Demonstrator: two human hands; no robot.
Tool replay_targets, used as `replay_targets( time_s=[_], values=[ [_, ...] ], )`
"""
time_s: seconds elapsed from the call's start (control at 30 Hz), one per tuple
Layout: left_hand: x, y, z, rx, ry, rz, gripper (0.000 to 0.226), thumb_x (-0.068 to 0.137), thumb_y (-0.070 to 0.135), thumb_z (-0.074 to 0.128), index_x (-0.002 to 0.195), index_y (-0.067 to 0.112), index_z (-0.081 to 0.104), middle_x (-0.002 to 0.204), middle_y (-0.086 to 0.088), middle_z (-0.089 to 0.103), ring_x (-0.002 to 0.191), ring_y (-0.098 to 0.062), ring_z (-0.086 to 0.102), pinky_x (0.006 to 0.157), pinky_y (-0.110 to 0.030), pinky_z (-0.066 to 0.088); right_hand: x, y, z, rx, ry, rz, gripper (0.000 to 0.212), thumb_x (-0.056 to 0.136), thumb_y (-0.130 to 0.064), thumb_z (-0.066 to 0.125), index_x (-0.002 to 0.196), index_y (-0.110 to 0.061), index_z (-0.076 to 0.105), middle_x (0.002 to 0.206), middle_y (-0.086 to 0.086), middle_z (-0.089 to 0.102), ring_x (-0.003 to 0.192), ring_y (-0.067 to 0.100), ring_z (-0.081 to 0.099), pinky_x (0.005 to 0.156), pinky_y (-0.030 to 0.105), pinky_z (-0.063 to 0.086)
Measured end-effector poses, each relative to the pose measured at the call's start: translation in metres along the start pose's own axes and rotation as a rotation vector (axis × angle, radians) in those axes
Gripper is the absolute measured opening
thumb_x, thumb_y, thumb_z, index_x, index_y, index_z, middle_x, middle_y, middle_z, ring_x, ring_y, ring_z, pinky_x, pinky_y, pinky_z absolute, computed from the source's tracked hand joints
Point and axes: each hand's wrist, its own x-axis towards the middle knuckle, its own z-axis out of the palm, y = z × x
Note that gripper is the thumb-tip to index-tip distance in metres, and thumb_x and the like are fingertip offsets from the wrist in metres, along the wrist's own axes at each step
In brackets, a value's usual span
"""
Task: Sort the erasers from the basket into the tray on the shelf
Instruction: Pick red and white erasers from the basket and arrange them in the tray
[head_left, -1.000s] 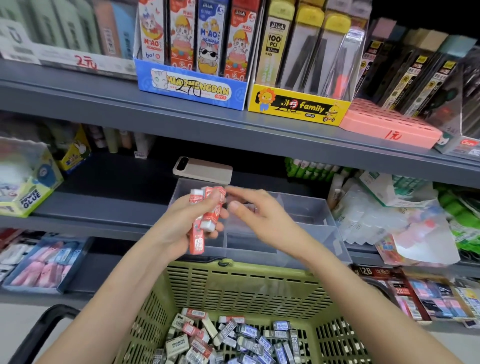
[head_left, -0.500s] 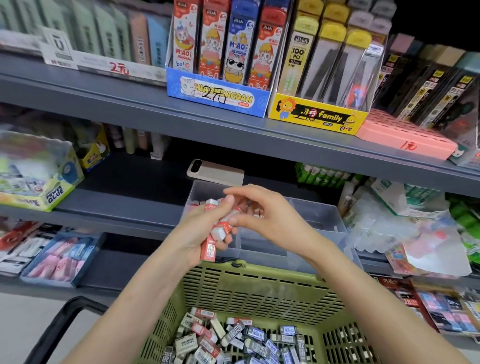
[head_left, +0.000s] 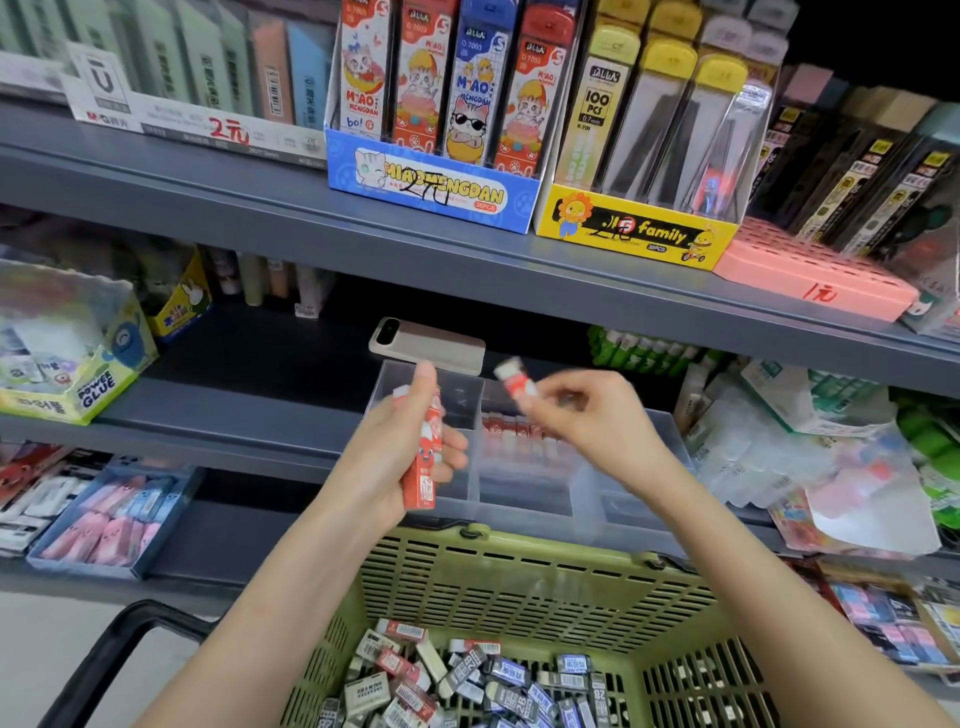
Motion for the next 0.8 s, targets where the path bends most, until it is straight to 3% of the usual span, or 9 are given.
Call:
replay_targets(
  time_s=[0.07,0.17,0.3,0.37,0.5,0.57,0.7,0.8],
  values=[
    [0.004,0.003,-0.004,-0.064,0.067,0.043,0.044,0.087,0.055,0.051,0.088,0.011,0.046,0.051,-0.005,0.057,0.039,-0.011,0.051,0.034,-0.017,0.036,0.018,0.010,-0.002,-0.099,0.011,0.233,0.020,0.076,-0.025,0.073,0.067,-0.007,0.070,0.063,0.008,0.063,0.056,0.016,0.050,0.056,0.026,0.037],
    [0.005,0.003,-0.008,-0.222,0.084,0.069,0.035,0.090,0.046,0.054,0.087,0.013,0.045,0.053,-0.003,0.053,0.045,-0.012,0.050,0.041,-0.020,0.042,0.041,0.012,0.007,-0.312,-0.237,0.433,0.035,0.073,-0.034,0.074,0.058,-0.006,0.060,0.055,0.008,0.053,0.048,0.018,0.044,0.051,0.026,0.034],
    [0.001,0.000,-0.014,-0.447,-0.050,0.060,0.012,0.082,0.001,0.055,0.085,0.009,0.048,0.070,-0.010,0.050,0.057,-0.019,0.055,0.059,-0.032,0.053,0.064,0.011,0.030,-0.282,-0.330,0.512,0.036,0.072,-0.032,0.079,0.056,-0.013,0.053,0.050,0.001,0.053,0.042,0.015,0.047,0.048,0.025,0.040],
    [0.000,-0.002,-0.015,-0.528,-0.090,0.052,0.028,0.072,-0.009,0.050,0.093,0.009,0.046,0.083,-0.012,0.048,0.071,-0.024,0.055,0.071,-0.038,0.052,0.068,0.013,0.042,-0.339,-0.333,0.518,0.033,0.071,-0.029,0.079,0.057,-0.013,0.053,0.052,0.000,0.053,0.044,0.014,0.048,0.049,0.025,0.042],
    [0.004,-0.005,-0.015,-0.556,-0.056,0.045,0.027,0.086,-0.013,0.046,0.103,0.008,0.048,0.100,-0.018,0.050,0.098,-0.032,0.060,0.078,-0.042,0.053,0.064,0.023,0.055,-0.384,-0.344,0.493,0.021,0.078,-0.028,0.070,0.078,-0.009,0.061,0.072,0.002,0.056,0.071,0.017,0.058,0.064,0.029,0.049],
    [0.005,-0.006,-0.014,-0.575,-0.049,0.069,0.025,0.086,-0.013,0.048,0.101,0.008,0.050,0.100,-0.017,0.051,0.087,-0.028,0.068,0.076,-0.044,0.056,0.062,0.025,0.056,-0.340,-0.364,0.472,0.021,0.085,-0.027,0.064,0.088,-0.005,0.063,0.079,0.005,0.056,0.066,0.016,0.053,0.059,0.026,0.045],
    [0.007,-0.007,-0.014,-0.591,-0.034,0.093,0.030,0.084,-0.011,0.052,0.107,0.009,0.049,0.106,-0.017,0.052,0.078,-0.025,0.073,0.073,-0.045,0.059,0.055,0.016,0.046,-0.457,-0.432,0.398,0.022,0.089,-0.020,0.055,0.081,-0.003,0.064,0.077,0.010,0.054,0.056,0.016,0.044,0.049,0.023,0.034],
    [0.008,-0.008,-0.016,-0.576,-0.029,0.100,0.031,0.086,-0.010,0.052,0.108,0.011,0.048,0.105,-0.017,0.055,0.080,-0.025,0.073,0.070,-0.042,0.058,0.038,0.003,0.040,-0.396,-0.240,0.206,0.028,0.093,-0.027,0.051,0.075,-0.011,0.065,0.078,0.008,0.063,0.069,0.022,0.055,0.060,0.025,0.041]
  ],
)
